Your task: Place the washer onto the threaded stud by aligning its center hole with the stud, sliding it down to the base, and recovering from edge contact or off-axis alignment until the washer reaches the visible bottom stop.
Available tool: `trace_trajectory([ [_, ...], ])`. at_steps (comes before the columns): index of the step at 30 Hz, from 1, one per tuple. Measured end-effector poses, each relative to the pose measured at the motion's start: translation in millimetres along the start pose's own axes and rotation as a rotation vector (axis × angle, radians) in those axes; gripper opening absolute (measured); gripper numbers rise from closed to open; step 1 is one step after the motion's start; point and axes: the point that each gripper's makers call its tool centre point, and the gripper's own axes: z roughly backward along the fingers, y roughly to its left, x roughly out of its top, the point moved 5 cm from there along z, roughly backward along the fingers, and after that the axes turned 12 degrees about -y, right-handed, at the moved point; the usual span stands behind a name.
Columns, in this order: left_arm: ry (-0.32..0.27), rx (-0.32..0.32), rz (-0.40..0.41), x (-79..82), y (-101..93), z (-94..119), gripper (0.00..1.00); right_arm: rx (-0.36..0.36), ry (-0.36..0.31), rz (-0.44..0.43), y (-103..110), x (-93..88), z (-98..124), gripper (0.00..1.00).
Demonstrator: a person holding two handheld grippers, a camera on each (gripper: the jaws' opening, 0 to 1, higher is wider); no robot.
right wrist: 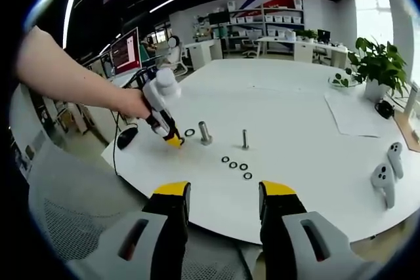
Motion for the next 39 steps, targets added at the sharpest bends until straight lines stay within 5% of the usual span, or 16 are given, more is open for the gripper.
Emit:
trace_trajectory([
  [19, -0.107, -0.03, -0.072, 61.9, 2.0, 24, 0.19, -0.008, -0.001, -0.005, -1, 0.2, 0, 0.44],
  [39, -0.101, -0.065, -0.147, 81.4, -9.3, 14, 0.19, -0.016, -0.002, -0.005, -2, -0.1, 1, 0.44],
])
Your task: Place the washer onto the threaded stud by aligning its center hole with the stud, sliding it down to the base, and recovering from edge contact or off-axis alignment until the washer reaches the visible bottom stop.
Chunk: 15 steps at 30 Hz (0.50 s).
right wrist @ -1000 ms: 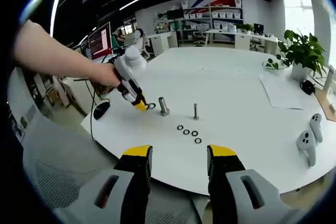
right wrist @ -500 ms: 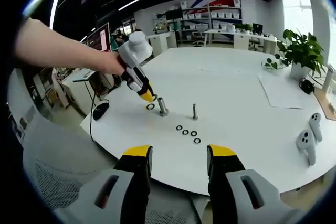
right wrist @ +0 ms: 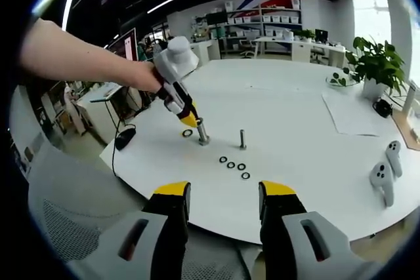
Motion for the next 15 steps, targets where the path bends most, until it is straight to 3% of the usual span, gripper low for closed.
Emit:
trace_trajectory([
  [15, 0.038, -0.017, -0.033, -2.5, 1.0, -18, 0.19, -0.008, 0.006, 0.001, -1, -0.7, 1, 0.44],
])
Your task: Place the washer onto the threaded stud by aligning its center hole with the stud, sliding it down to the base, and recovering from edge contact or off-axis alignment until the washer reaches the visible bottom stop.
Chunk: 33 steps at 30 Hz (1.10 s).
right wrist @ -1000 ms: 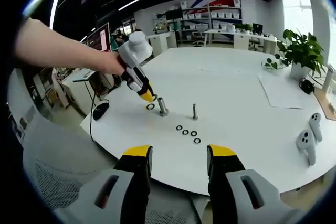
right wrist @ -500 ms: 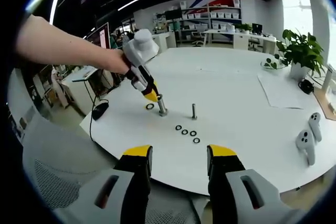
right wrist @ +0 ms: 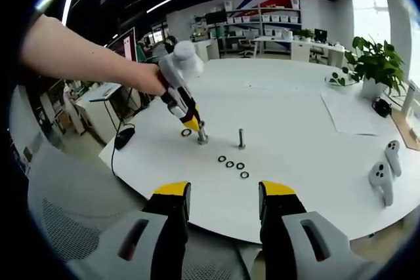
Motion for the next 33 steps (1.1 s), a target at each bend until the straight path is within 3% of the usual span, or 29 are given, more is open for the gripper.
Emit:
trace_trajectory([
  [18, 0.06, -0.003, -0.017, -16.3, 0.0, -28, 0.19, -0.006, 0.009, 0.005, -1, -1.1, -1, 0.44],
  [33, 0.039, -0.003, 0.01, -16.6, 0.8, -34, 0.2, -0.01, 0.01, 0.007, -2, -1.2, -1, 0.44],
])
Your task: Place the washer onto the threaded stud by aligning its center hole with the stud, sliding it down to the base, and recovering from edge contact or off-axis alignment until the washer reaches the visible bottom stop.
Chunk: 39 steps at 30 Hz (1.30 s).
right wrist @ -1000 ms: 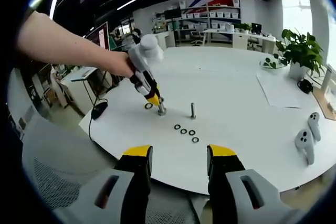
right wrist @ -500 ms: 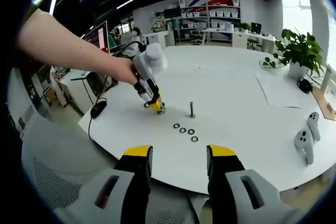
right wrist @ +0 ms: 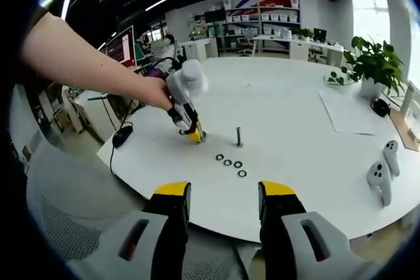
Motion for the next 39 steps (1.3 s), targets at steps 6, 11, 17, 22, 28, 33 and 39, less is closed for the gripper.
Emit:
trace_trajectory([
  [6, -0.018, -0.005, 0.01, -6.0, -0.1, 5, 0.22, 0.002, 0.0, 0.001, 0, 0.0, 0, 0.44],
  [11, -0.009, 0.007, 0.015, -16.8, 6.2, 12, 0.24, 0.005, 0.002, 0.001, 1, -0.1, -1, 0.44],
  [17, 0.007, 0.042, 0.062, -34.5, 19.5, 20, 0.23, 0.003, 0.002, 0.002, 1, -0.3, -1, 0.44],
  [22, 0.015, 0.079, 0.082, -44.4, 22.7, 26, 0.25, 0.0, 0.0, 0.0, 0, -0.3, 0, 0.44],
  [28, 0.019, 0.085, 0.177, -51.4, 21.9, 24, 0.27, -0.004, 0.0, -0.001, -1, -0.2, 0, 0.44],
  [33, 0.027, 0.091, 0.165, -52.3, 21.6, 23, 0.28, -0.008, 0.002, -0.002, -1, -0.6, 0, 0.44],
  [39, 0.039, 0.094, 0.194, -55.2, 26.1, 22, 0.27, -0.005, 0.004, 0.0, -1, -0.4, 0, 0.43],
])
